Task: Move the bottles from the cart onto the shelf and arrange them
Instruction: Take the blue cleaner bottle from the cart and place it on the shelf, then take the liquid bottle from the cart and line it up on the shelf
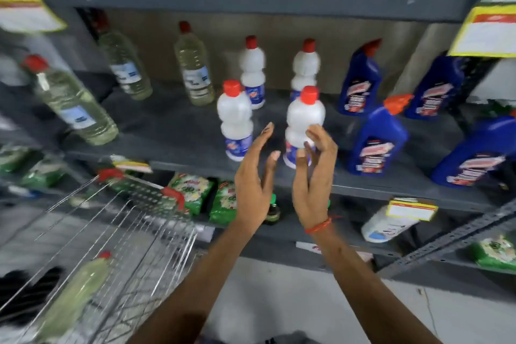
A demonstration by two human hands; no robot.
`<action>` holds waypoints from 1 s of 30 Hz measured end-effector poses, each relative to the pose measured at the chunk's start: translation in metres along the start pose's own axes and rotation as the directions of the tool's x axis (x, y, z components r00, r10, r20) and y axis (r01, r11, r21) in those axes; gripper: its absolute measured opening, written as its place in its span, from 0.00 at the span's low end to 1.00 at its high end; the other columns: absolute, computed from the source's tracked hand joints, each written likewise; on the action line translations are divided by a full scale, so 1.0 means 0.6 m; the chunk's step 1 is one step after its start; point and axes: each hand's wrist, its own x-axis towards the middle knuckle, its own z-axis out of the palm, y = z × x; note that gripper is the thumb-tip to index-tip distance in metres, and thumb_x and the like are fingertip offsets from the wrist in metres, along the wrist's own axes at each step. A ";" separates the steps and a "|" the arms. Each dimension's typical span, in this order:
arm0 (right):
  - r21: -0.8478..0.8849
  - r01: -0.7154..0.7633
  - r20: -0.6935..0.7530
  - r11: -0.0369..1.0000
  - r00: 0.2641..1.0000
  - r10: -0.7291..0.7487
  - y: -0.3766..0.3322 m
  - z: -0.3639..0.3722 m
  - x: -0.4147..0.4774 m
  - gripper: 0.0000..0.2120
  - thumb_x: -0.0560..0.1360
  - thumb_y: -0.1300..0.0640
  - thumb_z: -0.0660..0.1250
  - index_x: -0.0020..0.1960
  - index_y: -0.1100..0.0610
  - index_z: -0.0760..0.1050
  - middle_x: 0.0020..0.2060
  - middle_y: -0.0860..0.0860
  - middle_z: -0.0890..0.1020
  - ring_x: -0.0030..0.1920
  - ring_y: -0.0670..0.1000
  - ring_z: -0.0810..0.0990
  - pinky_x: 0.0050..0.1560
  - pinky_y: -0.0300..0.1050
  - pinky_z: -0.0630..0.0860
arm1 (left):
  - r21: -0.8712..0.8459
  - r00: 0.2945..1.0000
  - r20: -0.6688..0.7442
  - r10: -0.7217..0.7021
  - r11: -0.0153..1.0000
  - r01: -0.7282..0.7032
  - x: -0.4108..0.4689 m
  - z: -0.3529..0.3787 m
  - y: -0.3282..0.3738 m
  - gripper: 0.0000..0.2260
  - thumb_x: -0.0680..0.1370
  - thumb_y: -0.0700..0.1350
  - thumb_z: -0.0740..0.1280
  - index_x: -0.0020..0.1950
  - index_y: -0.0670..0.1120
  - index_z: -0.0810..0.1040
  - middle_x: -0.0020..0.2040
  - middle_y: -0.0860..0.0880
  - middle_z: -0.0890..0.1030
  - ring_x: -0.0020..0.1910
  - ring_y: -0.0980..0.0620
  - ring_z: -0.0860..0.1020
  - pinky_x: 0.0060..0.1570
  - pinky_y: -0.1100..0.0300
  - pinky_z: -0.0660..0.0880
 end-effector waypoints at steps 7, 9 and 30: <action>0.015 -0.033 0.399 0.999 0.917 0.024 -0.031 0.288 -0.141 0.16 0.79 0.58 0.58 0.66 0.53 0.64 0.63 0.52 0.71 0.63 0.52 0.73 0.65 0.56 0.72 | 0.259 0.945 -0.295 -0.141 0.940 0.221 -0.049 -0.296 -0.119 0.14 0.81 0.44 0.59 0.66 0.46 0.71 0.63 0.56 0.74 0.57 0.73 0.71 0.58 0.74 0.68; -0.003 -0.054 0.483 0.999 0.874 0.049 -0.026 0.364 -0.186 0.17 0.79 0.58 0.58 0.67 0.56 0.65 0.63 0.51 0.71 0.64 0.54 0.73 0.65 0.58 0.71 | 0.239 0.907 -0.350 -0.234 0.914 0.328 -0.068 -0.373 -0.152 0.13 0.81 0.41 0.59 0.65 0.46 0.72 0.62 0.55 0.75 0.60 0.69 0.72 0.59 0.71 0.69; -0.739 -0.341 0.631 0.581 -0.047 0.775 0.296 0.807 -0.668 0.28 0.77 0.59 0.64 0.72 0.63 0.58 0.71 0.59 0.66 0.70 0.58 0.67 0.70 0.49 0.66 | 0.675 0.377 -0.347 -0.859 0.050 0.736 -0.493 -0.803 -0.641 0.44 0.68 0.48 0.75 0.75 0.39 0.54 0.76 0.38 0.59 0.75 0.39 0.59 0.72 0.48 0.61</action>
